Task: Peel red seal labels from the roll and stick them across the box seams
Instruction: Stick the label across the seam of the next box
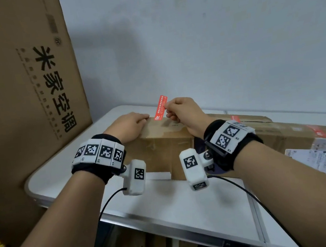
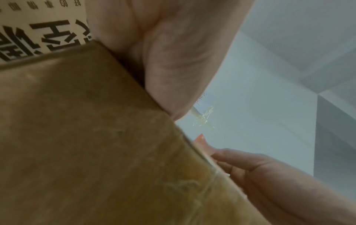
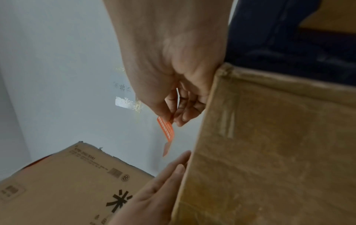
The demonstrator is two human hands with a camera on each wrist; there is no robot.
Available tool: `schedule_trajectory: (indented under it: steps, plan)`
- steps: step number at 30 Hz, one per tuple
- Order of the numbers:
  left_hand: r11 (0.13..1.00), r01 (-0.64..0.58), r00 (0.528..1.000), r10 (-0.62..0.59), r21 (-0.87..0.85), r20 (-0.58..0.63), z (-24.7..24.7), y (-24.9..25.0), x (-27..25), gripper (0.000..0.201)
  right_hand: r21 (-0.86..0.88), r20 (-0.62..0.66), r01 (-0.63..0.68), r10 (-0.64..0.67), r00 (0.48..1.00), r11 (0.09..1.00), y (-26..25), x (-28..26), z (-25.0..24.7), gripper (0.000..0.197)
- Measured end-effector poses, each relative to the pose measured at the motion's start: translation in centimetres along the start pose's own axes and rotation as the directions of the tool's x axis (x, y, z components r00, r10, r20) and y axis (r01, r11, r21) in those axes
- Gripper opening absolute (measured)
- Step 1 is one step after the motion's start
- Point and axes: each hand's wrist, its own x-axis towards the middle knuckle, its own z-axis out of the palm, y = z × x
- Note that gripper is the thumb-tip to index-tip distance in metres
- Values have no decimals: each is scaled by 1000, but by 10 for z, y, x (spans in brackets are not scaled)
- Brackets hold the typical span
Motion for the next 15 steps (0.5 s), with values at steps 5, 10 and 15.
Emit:
schedule_trajectory:
  steps: [5, 10, 15]
  plan:
    - [998, 11, 1000, -10, 66, -15, 7, 1, 3, 42, -3, 45, -27, 27, 999, 1000, -6, -4, 0, 8]
    - [997, -33, 996, 39, 71, -79, 9, -1, 3, 41, -48, 81, -21, 24, 996, 999, -6, -4, 0, 9]
    - [954, -269, 922, 217, -129, -321, 12, 5, -3, 28, -57, 82, -10, 15, 997, 998, -4, -4, -1, 12]
